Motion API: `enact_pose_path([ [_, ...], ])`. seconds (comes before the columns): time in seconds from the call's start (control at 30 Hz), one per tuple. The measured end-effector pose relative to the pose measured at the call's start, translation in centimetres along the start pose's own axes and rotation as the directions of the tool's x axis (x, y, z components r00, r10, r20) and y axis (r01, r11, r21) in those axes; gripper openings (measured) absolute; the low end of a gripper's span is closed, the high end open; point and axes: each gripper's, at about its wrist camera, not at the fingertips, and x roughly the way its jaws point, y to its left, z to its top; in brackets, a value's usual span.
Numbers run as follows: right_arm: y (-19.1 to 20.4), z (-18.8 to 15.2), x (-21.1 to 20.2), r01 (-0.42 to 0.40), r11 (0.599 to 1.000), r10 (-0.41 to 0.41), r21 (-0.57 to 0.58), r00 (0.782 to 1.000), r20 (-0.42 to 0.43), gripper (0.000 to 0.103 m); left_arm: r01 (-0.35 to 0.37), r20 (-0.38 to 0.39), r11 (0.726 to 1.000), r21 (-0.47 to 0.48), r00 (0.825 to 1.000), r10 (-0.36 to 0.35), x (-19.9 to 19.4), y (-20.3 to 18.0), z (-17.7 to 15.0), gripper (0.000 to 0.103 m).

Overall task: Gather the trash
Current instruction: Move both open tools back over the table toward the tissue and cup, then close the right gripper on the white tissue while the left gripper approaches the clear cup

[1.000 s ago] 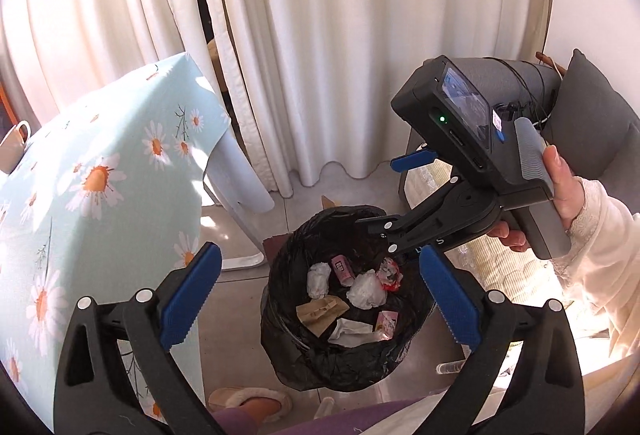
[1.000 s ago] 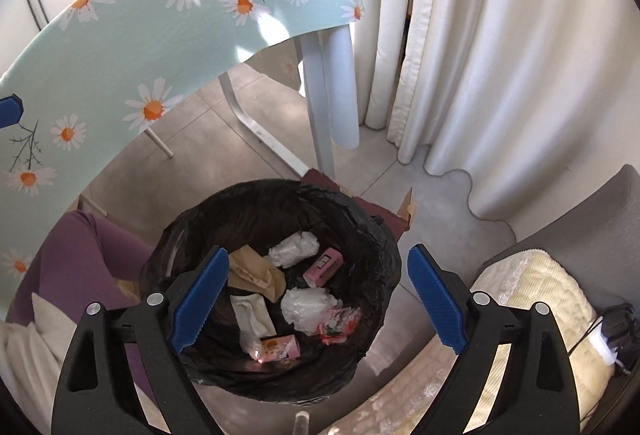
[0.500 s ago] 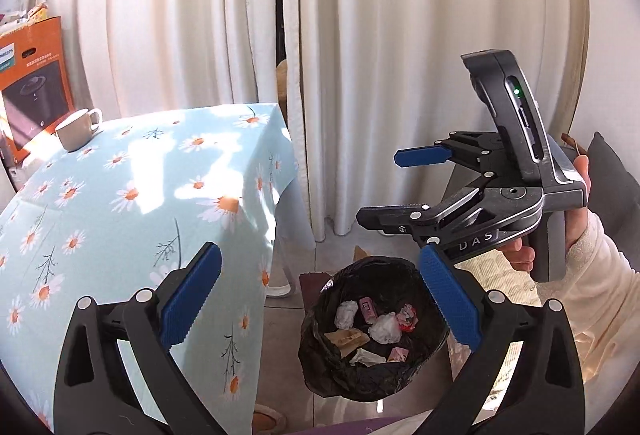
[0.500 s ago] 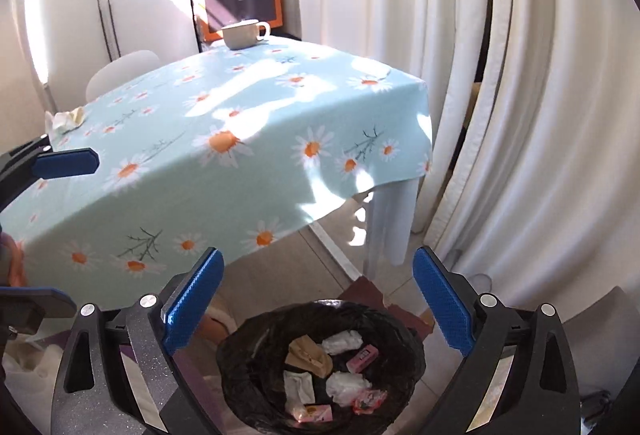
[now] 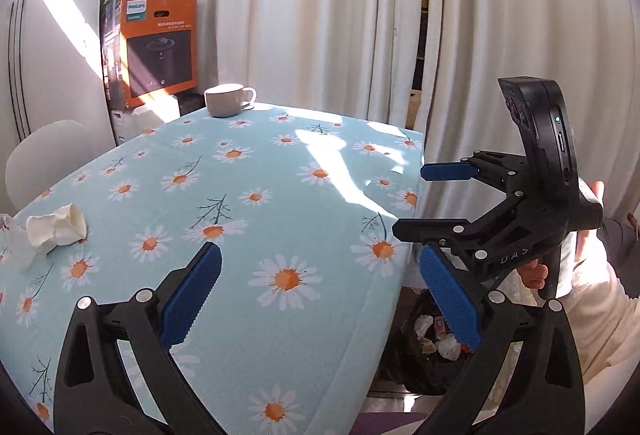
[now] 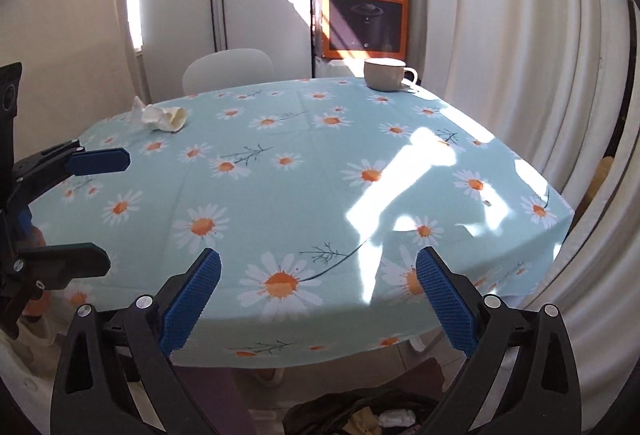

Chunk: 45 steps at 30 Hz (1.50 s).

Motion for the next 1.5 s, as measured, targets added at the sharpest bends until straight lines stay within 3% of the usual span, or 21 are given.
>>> enact_pose_path([
  [0.23, 4.6, 3.4, 5.2, -0.078, 0.995, 0.075, -0.07, 0.996, -0.041, 0.094, -0.184, -0.03, 0.973, -0.14, 0.983, 0.181, -3.3, 7.6, -2.1, 0.097],
  [0.43, 7.6, 6.3, 8.7, -0.116, 0.989, 0.109, -0.09, 0.991, -0.082, 0.094, -0.347, -0.062, 0.916, -0.2, 0.938, 0.342, -6.5, 13.1, -3.3, 0.097],
  [0.57, 9.7, 8.3, 10.5, -0.149, 0.983, 0.138, -0.106, 0.985, -0.103, 0.094, -0.407, -0.08, 0.883, -0.234, 0.913, 0.399, -8.9, 15.9, -4.0, 0.097],
  [0.73, 12.5, 11.1, 12.9, -0.188, 0.973, 0.169, -0.134, 0.975, -0.143, 0.094, -0.484, -0.103, 0.849, -0.209, 0.875, 0.473, -11.2, 18.1, -4.7, 0.097],
  [0.9, 15.2, 13.9, 15.9, -0.226, 0.963, 0.202, -0.147, 0.965, -0.165, 0.094, -0.512, -0.122, 0.822, -0.248, 0.859, 0.498, -12.7, 20.4, -5.2, 0.097],
  [0.97, 16.1, 15.0, 17.4, -0.267, 0.954, 0.241, -0.135, 0.953, -0.183, 0.094, -0.518, -0.121, 0.815, -0.261, 0.855, 0.505, -13.4, 21.2, -5.2, 0.097],
  [1.17, 17.8, 18.1, 22.1, -0.442, 0.895, 0.421, -0.06, 0.881, -0.216, 0.094, -0.55, -0.133, 0.779, -0.299, 0.833, 0.537, -15.1, 23.5, -5.6, 0.097],
  [1.43, 19.6, 20.1, 28.6, -0.47, 0.882, 0.449, -0.025, 0.856, -0.257, 0.094, -0.614, -0.167, 0.724, -0.315, 0.787, 0.594, -16.8, 25.8, -6.5, 0.097],
  [1.5, 19.8, 20.3, 30.1, -0.472, 0.882, 0.453, -0.004, 0.849, -0.271, 0.094, -0.618, -0.169, 0.719, -0.318, 0.783, 0.598, -17.2, 26.0, -6.8, 0.097],
])
